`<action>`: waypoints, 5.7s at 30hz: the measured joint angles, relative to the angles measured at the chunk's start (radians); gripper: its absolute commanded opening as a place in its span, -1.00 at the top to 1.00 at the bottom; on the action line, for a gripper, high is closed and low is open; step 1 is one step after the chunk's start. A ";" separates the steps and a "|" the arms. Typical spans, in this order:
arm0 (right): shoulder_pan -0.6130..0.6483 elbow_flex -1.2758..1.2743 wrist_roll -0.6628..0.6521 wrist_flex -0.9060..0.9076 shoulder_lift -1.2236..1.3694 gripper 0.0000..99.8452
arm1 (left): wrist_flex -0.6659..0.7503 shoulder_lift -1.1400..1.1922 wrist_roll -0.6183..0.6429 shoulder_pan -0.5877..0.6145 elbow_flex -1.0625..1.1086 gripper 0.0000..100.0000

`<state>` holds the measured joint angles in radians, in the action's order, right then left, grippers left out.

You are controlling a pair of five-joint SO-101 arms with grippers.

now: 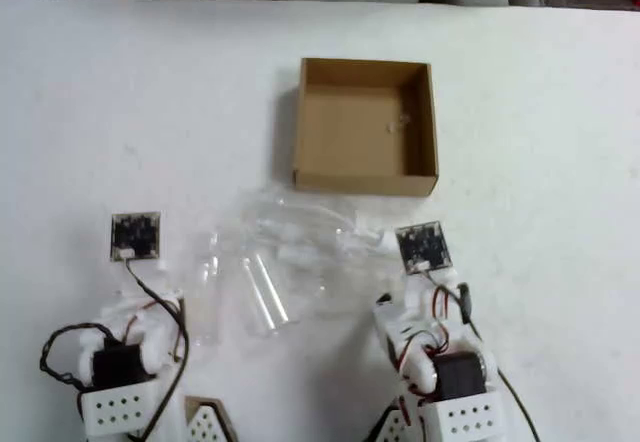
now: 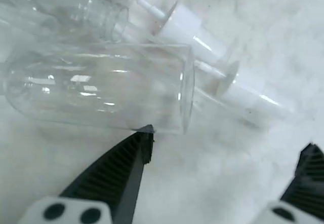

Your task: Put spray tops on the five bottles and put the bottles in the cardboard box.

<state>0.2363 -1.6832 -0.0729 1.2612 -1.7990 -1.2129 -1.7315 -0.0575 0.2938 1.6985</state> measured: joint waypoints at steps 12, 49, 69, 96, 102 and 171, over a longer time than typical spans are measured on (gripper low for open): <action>-0.002 0.000 0.000 0.000 0.000 0.21 | 0.000 0.000 0.000 0.000 0.000 0.95; -0.002 0.000 0.000 0.000 0.000 0.21 | 0.000 0.000 0.000 0.000 0.000 0.95; -0.002 0.000 0.000 0.000 0.000 0.21 | 0.000 0.000 -0.003 0.000 0.000 0.95; -0.255 0.000 -0.002 -0.014 0.000 0.21 | -0.003 -0.003 -0.006 -0.107 -0.273 0.94; -0.344 0.015 -0.002 -0.012 0.000 0.21 | -0.003 0.000 -0.006 -0.244 -0.288 0.94; -0.520 0.002 -0.454 -0.135 0.000 0.91 | 0.187 1.415 0.014 -0.221 -0.717 0.48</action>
<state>-0.2839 -1.6817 -0.5271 1.1262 -1.7990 -1.0257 -0.3168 -0.0437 0.0729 0.9820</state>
